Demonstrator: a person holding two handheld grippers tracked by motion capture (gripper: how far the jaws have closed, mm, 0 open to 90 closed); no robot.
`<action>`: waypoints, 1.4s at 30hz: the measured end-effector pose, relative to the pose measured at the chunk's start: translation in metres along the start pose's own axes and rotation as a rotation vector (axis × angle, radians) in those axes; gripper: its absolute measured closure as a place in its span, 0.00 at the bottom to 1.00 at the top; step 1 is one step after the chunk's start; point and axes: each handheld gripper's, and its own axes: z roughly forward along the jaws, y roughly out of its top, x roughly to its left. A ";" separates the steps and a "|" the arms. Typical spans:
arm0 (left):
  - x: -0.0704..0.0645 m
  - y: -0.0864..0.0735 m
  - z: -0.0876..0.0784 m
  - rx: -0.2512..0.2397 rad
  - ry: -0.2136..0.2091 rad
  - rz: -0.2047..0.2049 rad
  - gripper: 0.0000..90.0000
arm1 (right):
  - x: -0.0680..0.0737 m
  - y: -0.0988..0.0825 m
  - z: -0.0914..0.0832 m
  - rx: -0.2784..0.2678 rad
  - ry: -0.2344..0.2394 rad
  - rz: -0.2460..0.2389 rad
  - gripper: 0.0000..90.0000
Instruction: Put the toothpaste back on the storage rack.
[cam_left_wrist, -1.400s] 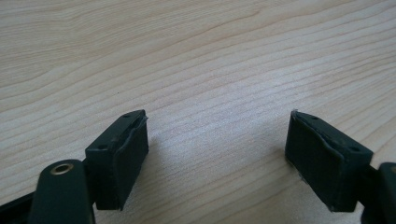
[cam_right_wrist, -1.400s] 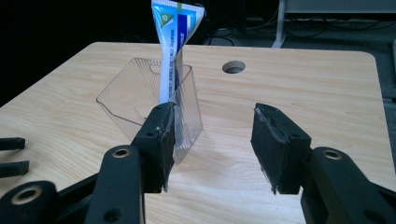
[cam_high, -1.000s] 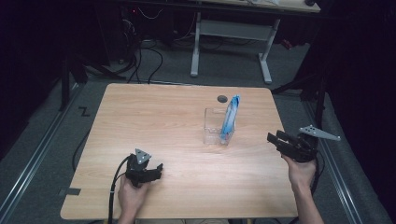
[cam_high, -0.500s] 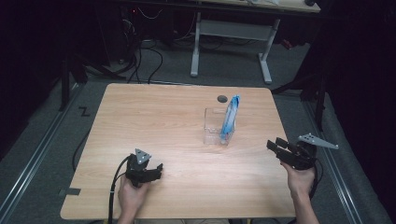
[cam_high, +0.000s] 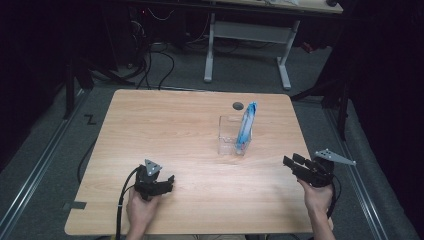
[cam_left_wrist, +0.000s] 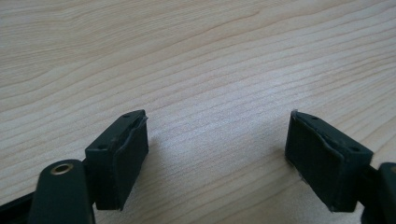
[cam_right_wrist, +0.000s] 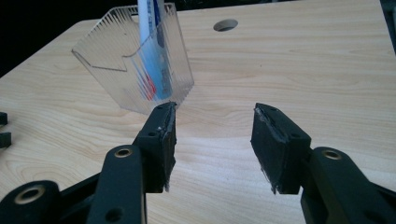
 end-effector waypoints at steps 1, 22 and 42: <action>0.000 0.000 0.000 -0.001 0.001 0.000 0.24 | 0.000 -0.001 0.001 0.006 -0.004 -0.002 0.56; 0.000 0.000 0.000 0.000 0.000 0.000 0.24 | -0.007 -0.024 0.022 0.093 -0.074 -0.022 0.55; 0.000 0.000 0.000 -0.001 0.001 0.000 0.24 | -0.005 -0.043 0.046 0.164 -0.136 -0.068 0.53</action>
